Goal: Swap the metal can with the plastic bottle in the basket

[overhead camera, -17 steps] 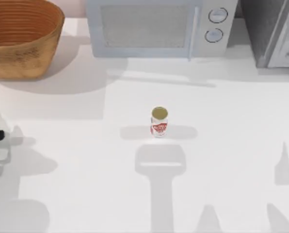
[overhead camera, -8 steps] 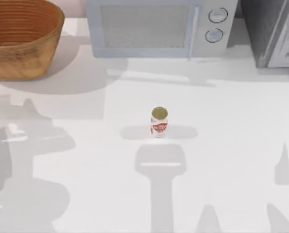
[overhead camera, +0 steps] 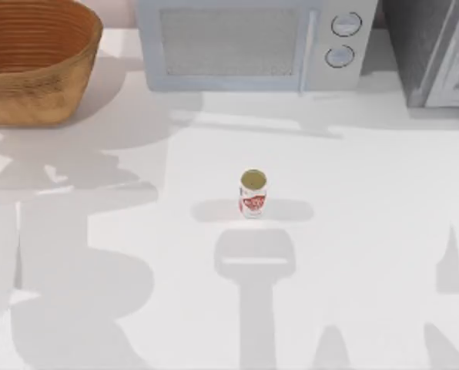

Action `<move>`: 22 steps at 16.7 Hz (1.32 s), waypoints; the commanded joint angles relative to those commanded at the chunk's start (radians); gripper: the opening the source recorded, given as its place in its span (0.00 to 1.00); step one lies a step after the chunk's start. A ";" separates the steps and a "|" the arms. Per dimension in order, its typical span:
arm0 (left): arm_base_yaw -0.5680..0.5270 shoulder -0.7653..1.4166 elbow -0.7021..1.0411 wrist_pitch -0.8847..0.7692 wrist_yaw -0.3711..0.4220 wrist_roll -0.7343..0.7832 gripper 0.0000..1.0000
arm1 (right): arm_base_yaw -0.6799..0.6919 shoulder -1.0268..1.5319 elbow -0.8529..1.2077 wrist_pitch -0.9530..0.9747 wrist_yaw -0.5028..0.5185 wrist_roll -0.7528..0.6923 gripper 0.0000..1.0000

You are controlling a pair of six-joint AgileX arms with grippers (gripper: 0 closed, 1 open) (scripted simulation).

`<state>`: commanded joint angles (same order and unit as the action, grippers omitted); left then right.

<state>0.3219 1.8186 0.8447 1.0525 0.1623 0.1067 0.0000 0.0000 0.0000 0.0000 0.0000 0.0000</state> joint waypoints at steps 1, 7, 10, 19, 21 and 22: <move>-0.007 -0.004 0.021 -0.049 -0.007 0.002 0.00 | 0.000 0.000 0.000 0.000 0.000 0.000 1.00; -0.081 -0.048 0.198 -0.473 -0.050 -0.010 0.00 | 0.000 0.000 0.000 0.000 0.000 0.000 1.00; -0.165 -0.088 0.325 -0.680 -0.063 -0.031 0.00 | 0.000 0.000 0.000 0.000 0.000 0.000 1.00; -0.260 -0.147 0.439 -0.863 -0.072 -0.069 0.00 | 0.000 0.000 0.000 0.000 0.000 0.000 1.00; -0.256 -0.139 0.438 -0.858 -0.071 -0.067 0.00 | 0.000 0.000 0.000 0.000 0.000 0.000 1.00; -0.257 -0.125 0.449 -0.847 -0.072 -0.067 0.00 | 0.000 0.000 0.000 0.000 0.000 0.000 1.00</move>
<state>0.0647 1.6931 1.2932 0.2056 0.0905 0.0395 0.0000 0.0000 0.0000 0.0000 0.0000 0.0000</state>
